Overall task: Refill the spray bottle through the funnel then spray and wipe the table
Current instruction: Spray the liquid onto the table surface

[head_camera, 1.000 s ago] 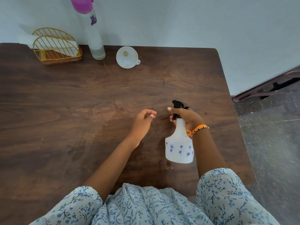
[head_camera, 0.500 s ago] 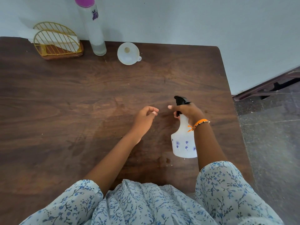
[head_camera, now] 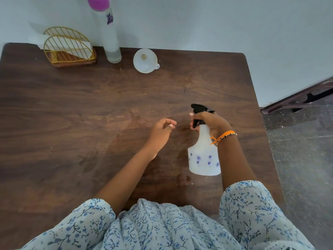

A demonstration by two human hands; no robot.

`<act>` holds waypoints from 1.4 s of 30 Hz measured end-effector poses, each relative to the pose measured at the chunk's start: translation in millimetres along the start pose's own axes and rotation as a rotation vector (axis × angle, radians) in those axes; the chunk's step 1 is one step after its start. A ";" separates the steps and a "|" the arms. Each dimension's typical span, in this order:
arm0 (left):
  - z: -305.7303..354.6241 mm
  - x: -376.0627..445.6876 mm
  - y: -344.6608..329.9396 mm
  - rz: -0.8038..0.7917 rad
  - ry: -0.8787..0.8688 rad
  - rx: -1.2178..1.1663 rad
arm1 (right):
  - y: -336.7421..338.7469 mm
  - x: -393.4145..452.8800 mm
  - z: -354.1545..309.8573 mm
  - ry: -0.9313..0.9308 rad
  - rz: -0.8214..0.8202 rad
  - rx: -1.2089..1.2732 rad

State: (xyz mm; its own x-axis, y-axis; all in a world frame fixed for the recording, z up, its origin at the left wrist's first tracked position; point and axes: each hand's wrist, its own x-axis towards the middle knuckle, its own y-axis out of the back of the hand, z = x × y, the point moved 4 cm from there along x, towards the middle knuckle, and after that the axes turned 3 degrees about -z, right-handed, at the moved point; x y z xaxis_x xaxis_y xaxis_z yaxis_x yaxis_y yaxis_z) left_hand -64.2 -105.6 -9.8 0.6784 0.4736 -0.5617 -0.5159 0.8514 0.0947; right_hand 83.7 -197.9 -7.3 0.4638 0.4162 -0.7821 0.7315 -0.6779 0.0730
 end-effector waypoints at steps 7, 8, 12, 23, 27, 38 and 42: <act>0.9 -0.7 -0.5 0.000 -0.013 0.008 | -1.3 0.2 4.5 -0.125 -0.021 0.114; 0.6 -0.9 -0.4 -0.004 -0.017 0.001 | -0.7 0.5 6.8 -0.154 -0.027 0.118; -1.1 0.9 -0.2 -0.005 -0.016 -0.006 | 0.2 1.8 9.4 -0.207 -0.016 0.161; 1.4 2.9 -2.3 -0.007 -0.013 -0.002 | 1.4 2.3 13.3 -0.214 0.053 0.330; 2.8 0.5 -3.5 -0.003 -0.015 0.003 | -0.5 0.6 17.1 -0.191 0.122 0.190; -3.0 2.3 -0.6 -0.018 0.006 -0.012 | -9.6 -11.2 14.4 -0.045 -0.016 0.395; -4.8 3.6 6.2 0.008 0.011 -0.035 | -7.9 -12.0 2.1 0.005 0.064 0.153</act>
State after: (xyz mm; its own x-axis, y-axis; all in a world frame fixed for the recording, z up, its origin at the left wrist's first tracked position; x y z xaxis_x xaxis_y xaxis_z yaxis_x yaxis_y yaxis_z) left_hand -67.4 -99.7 -15.1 0.6688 0.4777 -0.5697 -0.5395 0.8391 0.0702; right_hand 71.4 -198.8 0.3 0.5100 0.3720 -0.7756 0.6156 -0.7876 0.0270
